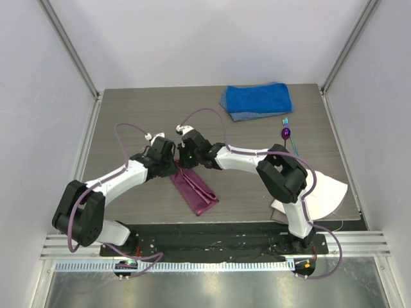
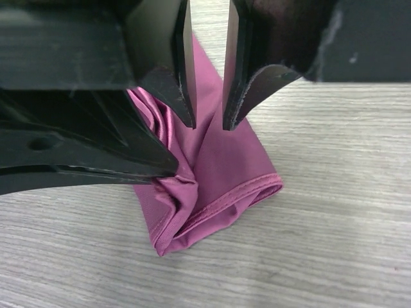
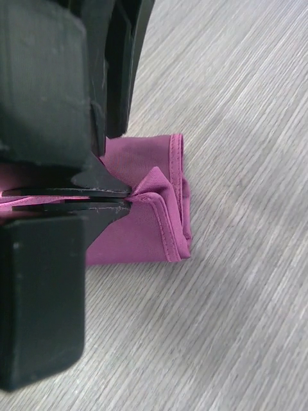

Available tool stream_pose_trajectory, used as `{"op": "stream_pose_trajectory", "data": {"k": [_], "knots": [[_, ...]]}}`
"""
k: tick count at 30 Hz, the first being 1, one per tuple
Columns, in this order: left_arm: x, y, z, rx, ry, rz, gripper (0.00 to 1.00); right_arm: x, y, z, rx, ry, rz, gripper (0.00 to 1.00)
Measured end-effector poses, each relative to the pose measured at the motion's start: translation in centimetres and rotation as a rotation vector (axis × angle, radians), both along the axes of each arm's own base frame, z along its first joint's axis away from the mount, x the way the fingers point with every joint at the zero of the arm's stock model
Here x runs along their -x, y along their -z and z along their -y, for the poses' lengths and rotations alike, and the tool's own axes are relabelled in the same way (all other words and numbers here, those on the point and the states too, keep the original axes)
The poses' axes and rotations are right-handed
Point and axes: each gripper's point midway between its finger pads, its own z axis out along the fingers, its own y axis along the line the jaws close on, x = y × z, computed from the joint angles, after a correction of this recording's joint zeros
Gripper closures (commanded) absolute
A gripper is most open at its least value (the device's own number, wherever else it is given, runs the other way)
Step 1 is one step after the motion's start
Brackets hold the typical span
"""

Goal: Fold the napkin into a case and place the utensils inside
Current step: Stuff the top corner of the smaller-rectangle-folded napkin into the folded napkin.

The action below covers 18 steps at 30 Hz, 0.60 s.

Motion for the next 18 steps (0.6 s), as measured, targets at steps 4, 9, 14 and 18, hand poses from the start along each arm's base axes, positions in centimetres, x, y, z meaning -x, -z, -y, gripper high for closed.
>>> {"op": "stream_pose_trajectory", "data": {"k": [4,9,14,18], "knots": [[-0.2,0.0,0.3,-0.023,0.007,0.009,0.71,-0.2,-0.7,0.2,-0.026,0.011,-0.013,0.99],[-1.0,0.7,0.5,-0.053,0.009,-0.009,0.71,-0.1,-0.7,0.2,-0.036,0.014,-0.031,0.99],[-1.2,1.5,0.6,-0.081,0.019,-0.028,0.71,0.1,-0.7,0.1,-0.044,0.013,-0.041,0.99],[-1.3,2.0,0.5,-0.101,0.02,-0.039,0.74,0.1,-0.7,0.1,-0.048,0.014,-0.048,0.99]]}}
